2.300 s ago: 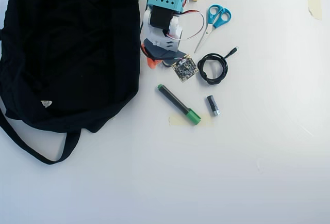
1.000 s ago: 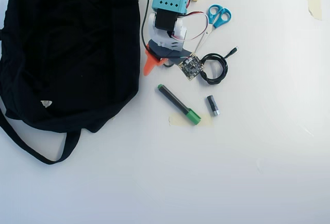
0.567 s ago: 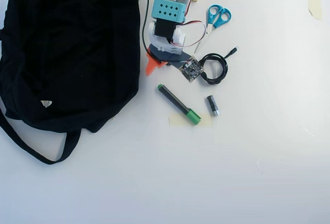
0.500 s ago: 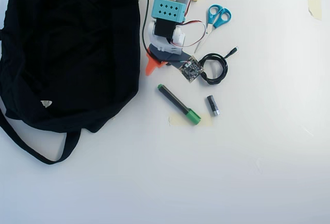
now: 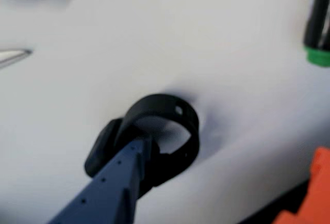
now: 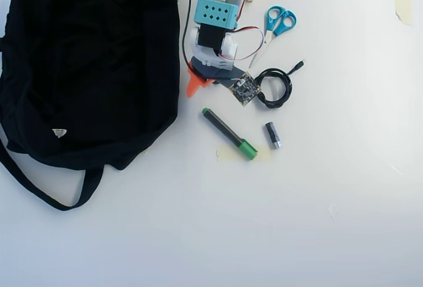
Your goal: Put the bike light into the black bag
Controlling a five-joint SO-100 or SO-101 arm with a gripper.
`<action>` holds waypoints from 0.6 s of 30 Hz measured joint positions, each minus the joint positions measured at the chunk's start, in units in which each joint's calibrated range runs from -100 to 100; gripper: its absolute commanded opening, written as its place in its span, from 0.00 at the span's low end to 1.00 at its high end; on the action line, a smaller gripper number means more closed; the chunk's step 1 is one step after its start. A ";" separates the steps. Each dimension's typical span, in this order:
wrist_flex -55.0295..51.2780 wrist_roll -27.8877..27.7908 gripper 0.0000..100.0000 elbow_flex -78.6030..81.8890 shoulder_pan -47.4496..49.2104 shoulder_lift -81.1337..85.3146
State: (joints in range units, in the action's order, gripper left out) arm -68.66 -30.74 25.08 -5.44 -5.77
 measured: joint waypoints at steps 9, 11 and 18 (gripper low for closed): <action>4.38 0.00 0.39 -0.08 0.00 -1.00; 4.81 0.00 0.39 -0.08 0.00 -2.91; 5.07 0.00 0.39 -0.47 0.00 -4.65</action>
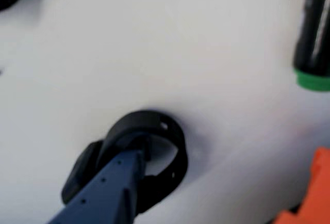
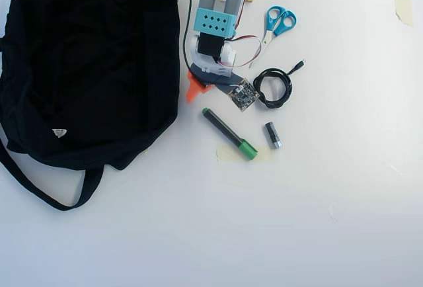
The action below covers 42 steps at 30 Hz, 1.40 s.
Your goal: Put the bike light into the black bag
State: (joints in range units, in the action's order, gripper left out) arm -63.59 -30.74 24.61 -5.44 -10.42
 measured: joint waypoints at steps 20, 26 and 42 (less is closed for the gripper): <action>0.00 -0.49 0.35 -1.49 -0.07 -2.08; 0.00 -0.63 0.17 -1.49 -0.07 -2.08; 0.69 -0.63 0.02 -2.75 -0.07 -2.74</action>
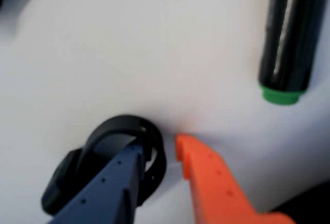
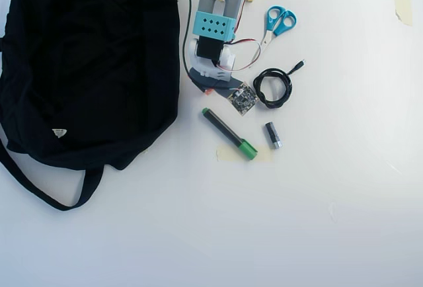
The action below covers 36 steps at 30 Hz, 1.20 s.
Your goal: Put the bike light into the black bag
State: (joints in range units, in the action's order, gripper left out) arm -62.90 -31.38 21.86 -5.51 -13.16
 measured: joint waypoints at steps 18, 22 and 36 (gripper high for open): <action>-0.43 0.00 0.02 -0.24 0.00 0.00; -0.77 0.10 0.02 -0.79 0.00 -0.17; -10.05 1.90 0.02 -6.60 0.07 -0.42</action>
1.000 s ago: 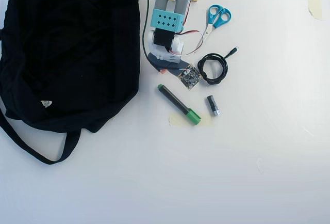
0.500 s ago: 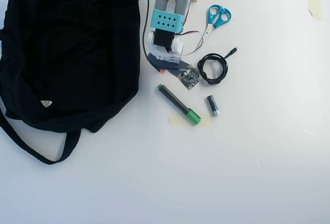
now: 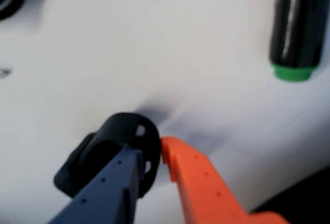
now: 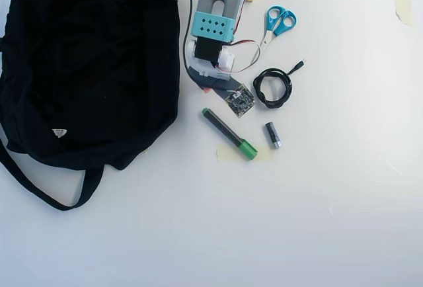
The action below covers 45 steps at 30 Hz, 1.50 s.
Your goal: Put the bike light into the black bag
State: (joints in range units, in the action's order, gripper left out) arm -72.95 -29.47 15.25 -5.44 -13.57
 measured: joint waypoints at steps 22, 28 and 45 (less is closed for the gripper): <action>-0.60 2.78 0.02 -3.07 0.00 -0.08; -0.60 6.69 0.02 -3.07 0.00 -0.08; -4.21 15.19 0.02 -3.54 0.00 4.90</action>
State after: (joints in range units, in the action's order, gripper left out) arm -77.16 -14.29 11.71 -5.44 -8.68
